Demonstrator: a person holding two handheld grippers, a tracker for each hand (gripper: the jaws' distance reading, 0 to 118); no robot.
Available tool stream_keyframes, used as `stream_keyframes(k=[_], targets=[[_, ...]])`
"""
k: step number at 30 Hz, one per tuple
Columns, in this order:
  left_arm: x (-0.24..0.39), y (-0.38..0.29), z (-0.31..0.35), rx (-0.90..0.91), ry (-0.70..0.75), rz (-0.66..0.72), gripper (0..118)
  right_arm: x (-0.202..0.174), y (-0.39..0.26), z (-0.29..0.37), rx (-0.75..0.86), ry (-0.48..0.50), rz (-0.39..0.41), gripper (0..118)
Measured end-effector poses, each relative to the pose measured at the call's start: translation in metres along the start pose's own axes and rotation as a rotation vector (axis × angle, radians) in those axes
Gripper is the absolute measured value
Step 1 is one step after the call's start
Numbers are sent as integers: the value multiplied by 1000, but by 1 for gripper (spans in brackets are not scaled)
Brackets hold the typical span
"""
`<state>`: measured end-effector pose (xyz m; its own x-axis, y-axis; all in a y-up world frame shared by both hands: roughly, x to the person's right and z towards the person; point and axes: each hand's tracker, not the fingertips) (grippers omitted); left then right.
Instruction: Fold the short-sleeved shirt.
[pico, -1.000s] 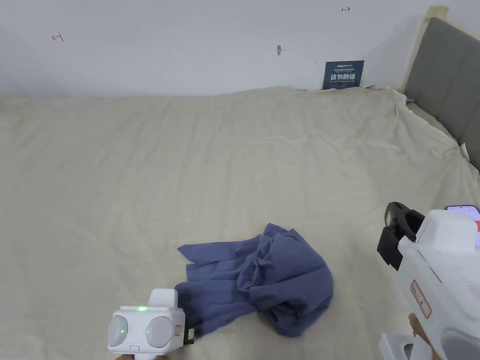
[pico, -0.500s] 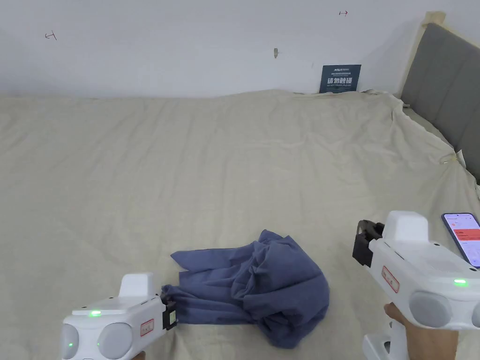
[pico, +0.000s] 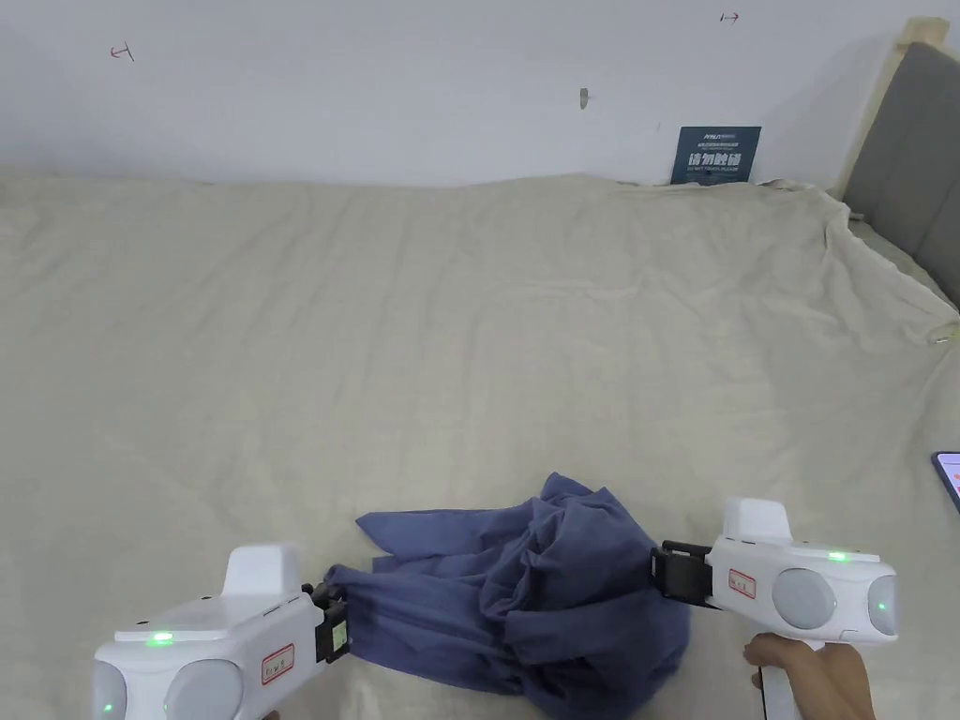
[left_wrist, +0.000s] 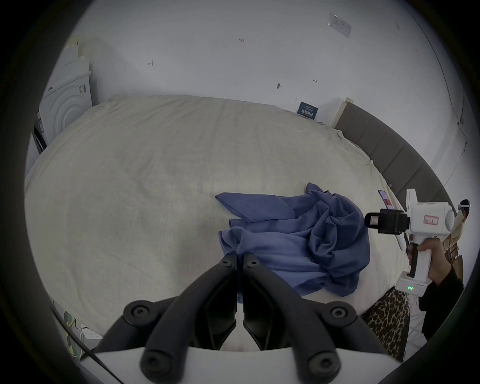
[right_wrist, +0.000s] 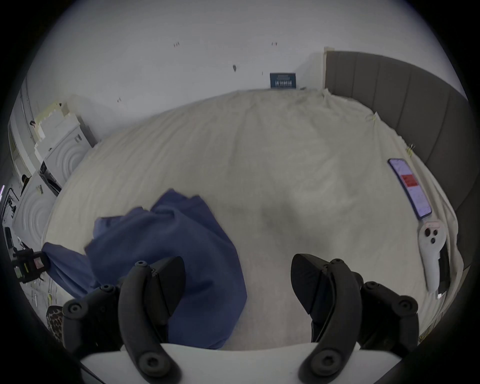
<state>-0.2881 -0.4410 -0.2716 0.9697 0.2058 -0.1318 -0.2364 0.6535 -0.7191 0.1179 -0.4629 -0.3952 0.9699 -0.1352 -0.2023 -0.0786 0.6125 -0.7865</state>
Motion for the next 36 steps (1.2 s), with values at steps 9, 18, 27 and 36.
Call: stream_keyframes(k=[9,18,27,36], targets=[[-4,-2,-5,-13,0,18,0,0,-12,-14,-76,88,23,14],[-9,-2,4,5,-23,41,0,-31,-18,-15,50,108,55,4],[-31,54,30,129,-40,120,0,-12,41,44,301,154,33,4],[-54,163,60,291,-49,166,0,-37,126,114,398,175,29,4]])
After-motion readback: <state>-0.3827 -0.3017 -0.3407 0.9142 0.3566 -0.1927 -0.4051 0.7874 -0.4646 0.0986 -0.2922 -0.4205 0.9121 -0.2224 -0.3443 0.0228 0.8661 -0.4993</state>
